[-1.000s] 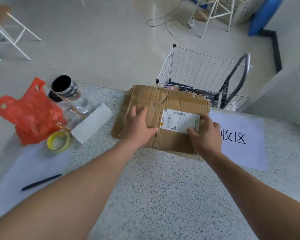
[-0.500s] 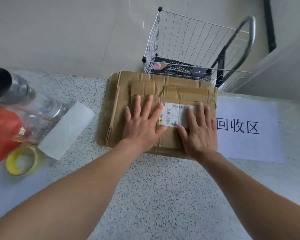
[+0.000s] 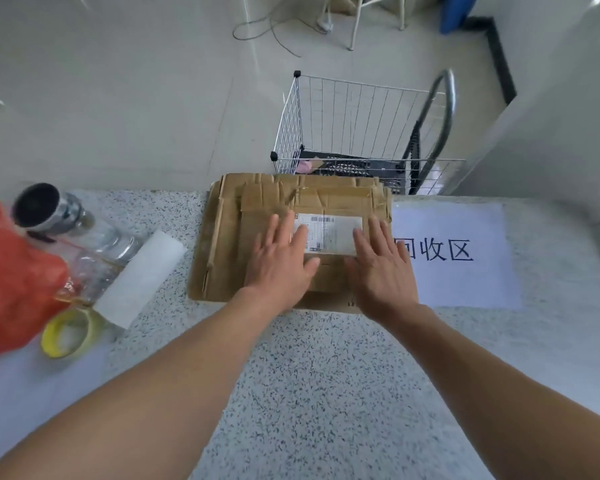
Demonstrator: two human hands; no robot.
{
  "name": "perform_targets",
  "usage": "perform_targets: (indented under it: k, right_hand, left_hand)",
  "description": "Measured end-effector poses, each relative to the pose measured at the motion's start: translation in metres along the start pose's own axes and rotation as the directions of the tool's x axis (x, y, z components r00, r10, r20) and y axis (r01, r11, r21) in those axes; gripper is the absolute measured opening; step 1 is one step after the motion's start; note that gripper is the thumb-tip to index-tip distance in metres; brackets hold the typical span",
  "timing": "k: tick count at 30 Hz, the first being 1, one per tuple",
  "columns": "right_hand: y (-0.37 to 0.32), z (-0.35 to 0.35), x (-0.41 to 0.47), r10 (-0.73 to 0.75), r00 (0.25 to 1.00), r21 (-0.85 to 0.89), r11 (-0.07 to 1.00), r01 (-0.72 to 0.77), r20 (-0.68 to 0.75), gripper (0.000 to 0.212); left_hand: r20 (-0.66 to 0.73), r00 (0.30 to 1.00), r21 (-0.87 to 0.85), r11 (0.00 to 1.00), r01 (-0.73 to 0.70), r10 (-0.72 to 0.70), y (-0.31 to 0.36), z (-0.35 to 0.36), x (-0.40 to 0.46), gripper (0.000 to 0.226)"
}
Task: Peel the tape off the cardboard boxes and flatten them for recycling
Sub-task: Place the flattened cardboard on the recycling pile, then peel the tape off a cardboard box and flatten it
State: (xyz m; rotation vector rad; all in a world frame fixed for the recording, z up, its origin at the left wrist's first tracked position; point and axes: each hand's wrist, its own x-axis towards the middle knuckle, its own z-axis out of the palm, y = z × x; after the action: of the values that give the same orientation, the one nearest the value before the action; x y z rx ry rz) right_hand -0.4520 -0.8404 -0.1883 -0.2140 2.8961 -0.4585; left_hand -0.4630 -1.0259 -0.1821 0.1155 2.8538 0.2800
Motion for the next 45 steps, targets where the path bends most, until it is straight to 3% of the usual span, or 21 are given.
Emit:
perform_targets:
  k: [5, 7, 10, 18, 23, 27, 35, 40, 45]
  right_hand:
    - [0.038, -0.043, -0.086, 0.025, 0.993, 0.126, 0.992, -0.010, -0.116, 0.050]
    - [0.066, -0.059, -0.125, 0.044, 0.986, 0.130, 0.991, -0.023, -0.163, 0.039]
    - [0.113, -0.080, -0.185, 0.065, 0.976, 0.100, 0.994, -0.045, -0.209, 0.041]
    - [0.226, -0.131, -0.330, 0.295, 0.893, 0.087, 0.955, -0.283, -0.338, 0.034]
    - [0.271, -0.159, -0.415, 0.557, 0.746, 0.141, 0.825, -0.546, -0.365, 0.037]
    - [0.289, -0.172, -0.475, 0.738, 0.563, 0.219, 0.659, -0.719, -0.371, 0.041]
    - [0.310, -0.185, -0.573, 0.905, 0.237, 0.281, 0.344, -0.896, -0.353, 0.041]
    - [0.340, -0.190, -0.622, 0.929, 0.114, 0.344, 0.242, -0.907, -0.353, 0.044]
    - [0.390, -0.193, -0.671, 0.942, 0.050, 0.348, 0.172, -0.922, -0.333, 0.052]
  left_hand:
    - [-0.008, 0.995, -0.002, 0.995, -0.097, 0.097, 0.087, -0.011, -0.068, 0.059]
    - [-0.009, 0.989, -0.024, 0.989, -0.146, 0.146, 0.129, -0.011, -0.096, 0.058]
    - [-0.021, 0.967, -0.015, 0.967, -0.254, 0.254, 0.197, -0.010, -0.131, 0.060]
    - [-0.010, 0.834, 0.056, 0.833, -0.551, 0.552, 0.362, -0.003, -0.189, 0.053]
    - [0.033, 0.687, 0.062, 0.684, -0.727, 0.726, 0.449, 0.011, -0.205, 0.049]
    - [0.055, 0.536, 0.041, 0.534, -0.844, 0.843, 0.506, 0.023, -0.223, 0.048]
    - [0.117, 0.297, 0.041, 0.294, -0.955, 0.948, 0.593, 0.041, -0.274, 0.053]
    - [0.166, 0.194, 0.066, 0.186, -0.980, 0.967, 0.649, 0.054, -0.304, 0.052]
    - [0.222, 0.152, 0.097, 0.133, -0.986, 0.963, 0.722, 0.077, -0.334, 0.053]
